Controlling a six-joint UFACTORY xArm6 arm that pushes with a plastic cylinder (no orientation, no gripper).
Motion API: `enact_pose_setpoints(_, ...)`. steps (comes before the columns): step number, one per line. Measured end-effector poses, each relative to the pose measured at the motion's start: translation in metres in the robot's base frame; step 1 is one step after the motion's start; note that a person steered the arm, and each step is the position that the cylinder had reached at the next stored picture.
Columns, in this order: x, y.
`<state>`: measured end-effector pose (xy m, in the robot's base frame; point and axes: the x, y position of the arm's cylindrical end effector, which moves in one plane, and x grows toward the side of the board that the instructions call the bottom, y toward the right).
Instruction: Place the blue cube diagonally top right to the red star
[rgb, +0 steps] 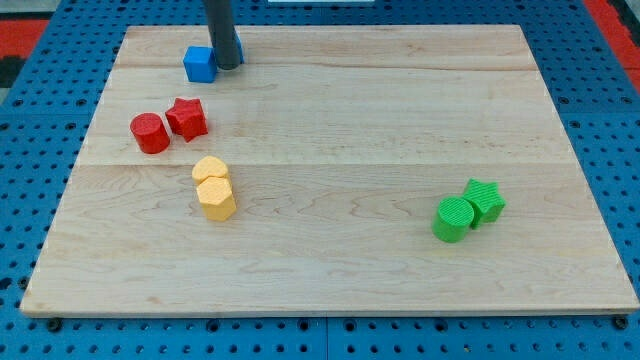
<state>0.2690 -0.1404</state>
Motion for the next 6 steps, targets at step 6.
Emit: enact_pose_setpoints(6,0.037,-0.054)
